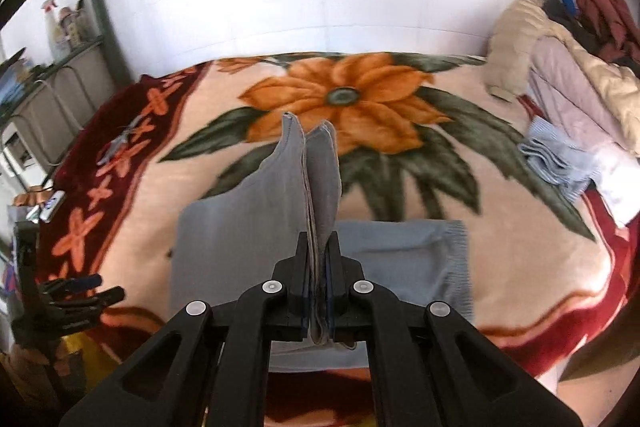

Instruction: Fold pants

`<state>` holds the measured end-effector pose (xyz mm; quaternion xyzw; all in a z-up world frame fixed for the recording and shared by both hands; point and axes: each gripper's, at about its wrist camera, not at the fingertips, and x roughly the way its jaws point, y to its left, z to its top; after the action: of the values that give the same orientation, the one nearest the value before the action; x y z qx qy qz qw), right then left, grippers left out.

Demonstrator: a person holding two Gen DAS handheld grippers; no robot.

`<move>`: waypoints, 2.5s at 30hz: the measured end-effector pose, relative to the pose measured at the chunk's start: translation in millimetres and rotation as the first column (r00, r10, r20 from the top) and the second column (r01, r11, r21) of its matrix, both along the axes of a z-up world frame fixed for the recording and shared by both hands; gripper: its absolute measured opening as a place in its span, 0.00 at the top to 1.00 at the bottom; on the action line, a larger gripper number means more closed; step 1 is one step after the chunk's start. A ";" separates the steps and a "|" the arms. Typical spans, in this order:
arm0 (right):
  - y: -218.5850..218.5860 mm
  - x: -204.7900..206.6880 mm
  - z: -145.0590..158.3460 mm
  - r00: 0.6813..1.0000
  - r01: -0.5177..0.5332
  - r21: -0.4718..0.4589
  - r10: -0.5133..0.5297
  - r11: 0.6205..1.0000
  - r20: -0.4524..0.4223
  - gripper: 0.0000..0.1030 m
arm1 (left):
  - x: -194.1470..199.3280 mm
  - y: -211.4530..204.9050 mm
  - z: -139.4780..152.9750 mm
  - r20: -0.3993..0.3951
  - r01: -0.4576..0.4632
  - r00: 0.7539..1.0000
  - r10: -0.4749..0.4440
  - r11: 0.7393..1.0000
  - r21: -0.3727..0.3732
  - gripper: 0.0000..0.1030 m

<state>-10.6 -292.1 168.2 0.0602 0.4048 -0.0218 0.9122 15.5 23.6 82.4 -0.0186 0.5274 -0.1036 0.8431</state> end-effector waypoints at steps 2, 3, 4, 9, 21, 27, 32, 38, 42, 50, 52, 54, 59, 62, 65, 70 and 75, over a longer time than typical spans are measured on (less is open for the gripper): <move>-10.5 -1.3 -5.4 0.999 0.030 -0.015 -0.030 0.999 -0.015 0.94 | 1.3 -3.9 -1.8 -0.001 0.015 1.000 -0.015 1.000 0.008 0.33; -15.3 -1.7 -7.7 0.999 0.038 -0.021 -0.039 0.999 -0.020 0.94 | 2.3 -7.2 -1.8 -0.001 0.023 1.000 -0.023 1.000 0.013 0.33; -19.6 -2.4 -10.7 0.998 0.050 -0.026 -0.051 0.998 -0.026 0.94 | 3.4 -9.3 -2.4 -0.002 0.030 1.000 -0.030 0.999 0.015 0.33; -42.3 -4.4 -28.7 0.994 0.090 -0.008 -0.091 0.996 -0.060 0.94 | 8.8 -22.7 -3.2 -0.013 0.061 0.998 -0.061 0.998 0.013 0.33; -85.9 7.8 -102.4 0.958 0.225 0.034 -0.215 0.974 -0.188 0.93 | 24.2 -79.8 -8.6 -0.008 0.172 0.985 -0.172 0.983 0.061 0.33; -102.5 5.5 -128.1 0.916 0.335 0.008 -0.324 0.942 -0.235 0.64 | 33.2 -100.7 -23.9 -0.055 0.195 0.980 -0.192 0.979 0.057 0.33; -110.4 -1.8 -128.8 0.927 0.328 0.054 -0.311 0.943 -0.211 0.52 | 43.4 -109.1 -34.4 -0.096 0.178 0.979 -0.177 0.984 0.000 0.33; -105.7 10.7 -139.7 0.936 0.242 -0.040 -0.244 0.970 -0.253 0.49 | 49.2 -118.5 -52.8 -0.129 0.170 0.978 -0.164 0.985 0.032 0.29; -110.4 9.5 -140.1 0.937 0.237 -0.069 -0.246 0.969 -0.249 0.49 | 50.3 -118.1 -61.9 -0.138 0.153 0.979 -0.147 0.988 0.032 0.26; -142.0 1.1 -141.7 0.938 0.272 0.059 -0.251 0.961 -0.238 0.41 | 50.7 -124.2 -63.5 -0.132 0.178 0.976 -0.174 0.984 0.022 0.24; -149.9 6.6 -152.5 0.940 0.265 0.122 -0.228 0.956 -0.256 0.41 | 52.6 -128.5 -64.5 -0.126 0.185 0.976 -0.180 0.982 0.027 0.21; -156.2 10.7 -163.7 0.935 0.274 0.178 -0.219 0.945 -0.277 0.38 | 54.4 -133.0 -67.8 -0.119 0.185 0.976 -0.181 0.982 0.030 0.17; -152.1 14.6 -177.3 0.935 0.281 0.194 -0.224 0.940 -0.274 0.30 | 59.0 -139.9 -73.3 -0.107 0.181 0.979 -0.176 0.983 0.040 0.09; -147.5 15.9 -176.3 0.939 0.267 0.177 -0.214 0.947 -0.269 0.38 | 58.6 -143.3 -73.4 -0.096 0.158 0.984 -0.153 0.986 0.049 0.10; -141.3 15.0 -171.8 0.951 0.237 0.190 -0.187 0.953 -0.247 0.59 | 54.0 -150.1 -67.2 -0.059 0.175 0.983 -0.173 0.984 0.035 0.36; -134.8 11.7 -163.6 0.963 0.215 0.171 -0.180 0.961 -0.202 0.76 | 53.8 -152.2 -61.6 -0.040 0.223 0.974 -0.225 0.974 -0.032 0.67; -130.9 2.1 -148.1 0.970 0.211 0.174 -0.185 0.962 -0.155 0.79 | 60.7 -131.8 -55.3 -0.068 0.178 0.979 -0.194 0.964 -0.195 0.83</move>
<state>-8.5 -422.9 20.1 0.1854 0.4586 -0.0785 0.8656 76.2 -108.1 27.1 -0.0530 0.5505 -0.2308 0.8005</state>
